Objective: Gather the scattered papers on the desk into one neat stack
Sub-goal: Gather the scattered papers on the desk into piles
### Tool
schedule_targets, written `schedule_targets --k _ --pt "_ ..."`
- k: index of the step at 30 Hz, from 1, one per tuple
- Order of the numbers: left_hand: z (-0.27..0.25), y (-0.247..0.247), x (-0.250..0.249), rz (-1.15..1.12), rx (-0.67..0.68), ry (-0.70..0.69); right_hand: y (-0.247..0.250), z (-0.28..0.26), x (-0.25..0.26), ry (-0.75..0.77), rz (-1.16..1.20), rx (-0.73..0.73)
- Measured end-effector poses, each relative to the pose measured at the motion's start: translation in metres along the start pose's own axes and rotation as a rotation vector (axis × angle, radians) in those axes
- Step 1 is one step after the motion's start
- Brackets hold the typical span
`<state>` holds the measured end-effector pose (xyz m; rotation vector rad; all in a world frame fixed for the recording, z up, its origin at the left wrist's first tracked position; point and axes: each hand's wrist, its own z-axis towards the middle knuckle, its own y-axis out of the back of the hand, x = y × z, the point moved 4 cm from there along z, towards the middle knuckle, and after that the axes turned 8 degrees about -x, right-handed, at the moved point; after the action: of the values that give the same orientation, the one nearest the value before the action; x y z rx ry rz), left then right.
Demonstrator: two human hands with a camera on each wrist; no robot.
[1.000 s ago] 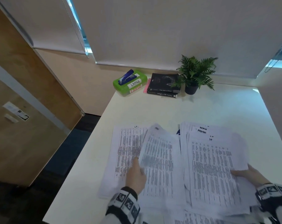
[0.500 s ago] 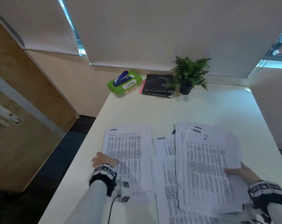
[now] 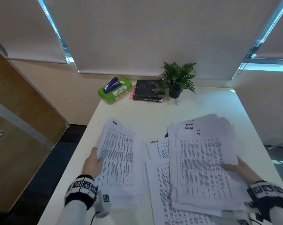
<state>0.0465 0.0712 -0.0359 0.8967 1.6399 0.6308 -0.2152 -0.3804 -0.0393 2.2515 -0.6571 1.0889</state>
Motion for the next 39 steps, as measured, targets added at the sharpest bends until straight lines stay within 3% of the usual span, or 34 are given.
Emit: schedule_targets --k 4,7,10,13,15,17,22,24,26,28,30,33,35,37,39 --pt "-0.012 0.067 -0.039 -0.046 -0.176 -0.227 -0.007 -0.010 0.017 0.022 0.140 0.116" --pt "-0.018 0.110 -0.064 -0.333 -0.242 -0.242 -0.026 -0.011 0.020 0.014 0.142 0.126" --pt "-0.011 0.112 -0.075 -0.725 -0.124 -0.206 -0.060 -0.016 0.015 -0.033 0.153 0.216" --pt "-0.011 0.059 -0.082 -0.938 0.139 -0.066 -0.101 -0.033 0.007 -0.046 -0.086 0.214" --pt "-0.026 0.014 -0.087 -0.857 0.273 -0.067 -0.118 -0.038 -0.002 -0.034 -0.290 0.187" --pt "-0.044 -0.025 -0.086 -0.691 0.318 -0.104 -0.132 -0.047 0.000 -0.018 -0.349 0.202" --pt "-0.061 -0.071 -0.054 -0.262 0.155 -0.104 -0.147 -0.056 -0.006 -0.067 -0.168 0.230" --pt "-0.055 -0.073 -0.037 -0.372 0.144 0.030 -0.153 -0.062 -0.002 -0.071 -0.122 0.258" --pt "-0.049 -0.075 -0.018 -0.611 0.222 0.243 -0.163 -0.065 0.002 -0.061 -0.068 0.316" --pt "-0.042 -0.076 0.000 -0.737 0.346 0.362 -0.174 -0.069 0.010 -0.033 -0.015 0.394" --pt "-0.036 -0.070 0.009 -0.767 0.418 0.336 -0.187 -0.070 0.017 -0.017 0.017 0.449" --pt "-0.031 -0.057 0.017 -0.712 0.336 0.244 -0.195 -0.073 0.022 0.032 -0.097 0.503" --pt "-0.025 -0.048 0.030 -0.653 0.238 0.217 -0.185 -0.069 0.014 0.124 -0.318 0.424" --pt "-0.021 -0.040 0.042 -0.615 0.182 0.218 -0.153 -0.057 -0.004 0.174 -0.484 0.147" --pt "-0.019 -0.033 0.053 -0.568 0.150 0.237 -0.115 -0.049 -0.029 0.094 -0.533 -0.143"
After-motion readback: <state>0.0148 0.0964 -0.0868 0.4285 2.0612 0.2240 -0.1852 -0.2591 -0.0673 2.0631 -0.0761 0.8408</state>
